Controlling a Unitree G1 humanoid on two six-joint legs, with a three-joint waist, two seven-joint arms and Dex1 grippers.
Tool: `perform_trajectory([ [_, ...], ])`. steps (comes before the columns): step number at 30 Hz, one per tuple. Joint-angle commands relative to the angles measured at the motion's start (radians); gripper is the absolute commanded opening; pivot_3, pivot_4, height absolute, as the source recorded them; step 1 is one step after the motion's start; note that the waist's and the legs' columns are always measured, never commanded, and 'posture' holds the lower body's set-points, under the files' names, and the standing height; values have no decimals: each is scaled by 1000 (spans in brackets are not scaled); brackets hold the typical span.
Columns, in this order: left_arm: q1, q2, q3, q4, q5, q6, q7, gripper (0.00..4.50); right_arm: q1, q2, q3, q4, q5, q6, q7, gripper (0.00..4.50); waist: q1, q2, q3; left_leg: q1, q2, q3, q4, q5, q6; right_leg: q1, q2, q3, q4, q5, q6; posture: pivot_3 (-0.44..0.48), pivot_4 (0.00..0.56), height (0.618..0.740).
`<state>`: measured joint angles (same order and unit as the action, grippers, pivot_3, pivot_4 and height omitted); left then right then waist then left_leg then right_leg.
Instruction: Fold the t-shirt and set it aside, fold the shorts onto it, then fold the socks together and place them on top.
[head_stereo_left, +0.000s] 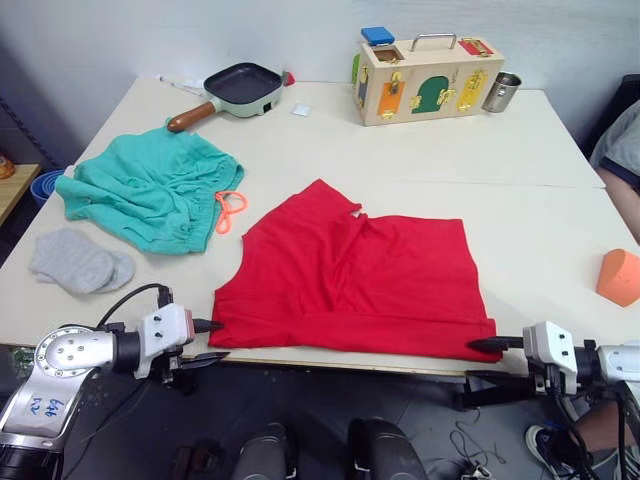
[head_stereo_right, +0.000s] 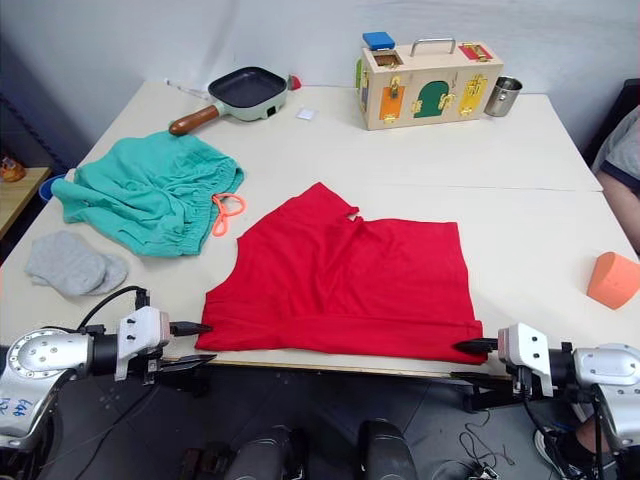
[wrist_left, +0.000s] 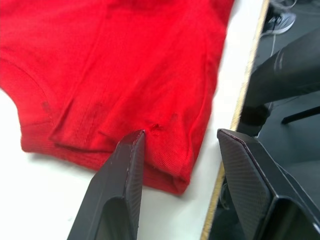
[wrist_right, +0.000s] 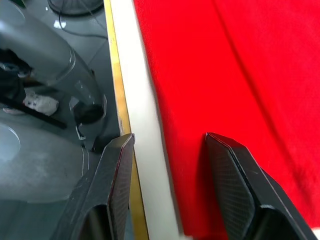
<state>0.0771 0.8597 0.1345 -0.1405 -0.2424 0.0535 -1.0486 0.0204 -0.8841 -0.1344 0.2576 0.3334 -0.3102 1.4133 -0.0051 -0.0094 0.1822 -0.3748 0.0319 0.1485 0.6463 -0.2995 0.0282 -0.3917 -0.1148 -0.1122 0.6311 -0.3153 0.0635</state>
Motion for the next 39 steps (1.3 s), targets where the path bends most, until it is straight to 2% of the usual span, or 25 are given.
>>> perform_trajectory([
  [1,-16,-3,4,3,2,10,17,2450,-21,6,0,27,-13,-23,-12,1387,1,0,0,0,0,0,0,0,0,0,0,0,0,0,0,0,150,740],
  [5,-16,-3,6,4,-9,24,12,1553,-33,4,9,42,-10,-19,-15,29,1,0,0,0,0,0,0,0,0,0,0,0,0,0,0,0,150,740],
  [10,-4,9,9,11,-9,37,-5,34,-38,0,15,51,-14,-17,-16,0,1,0,0,0,0,0,0,0,0,0,0,0,0,0,0,0,150,740],
  [20,88,29,57,-47,-97,29,-107,12,21,-25,-9,33,32,4,35,0,2,0,0,0,0,0,0,-1,0,0,0,0,-1,0,0,0,150,740],
  [39,141,27,116,-40,-76,-5,-102,12,116,-42,-48,-62,78,86,38,0,3,0,0,0,0,0,-1,-5,4,0,0,0,-3,0,0,0,150,740],
])
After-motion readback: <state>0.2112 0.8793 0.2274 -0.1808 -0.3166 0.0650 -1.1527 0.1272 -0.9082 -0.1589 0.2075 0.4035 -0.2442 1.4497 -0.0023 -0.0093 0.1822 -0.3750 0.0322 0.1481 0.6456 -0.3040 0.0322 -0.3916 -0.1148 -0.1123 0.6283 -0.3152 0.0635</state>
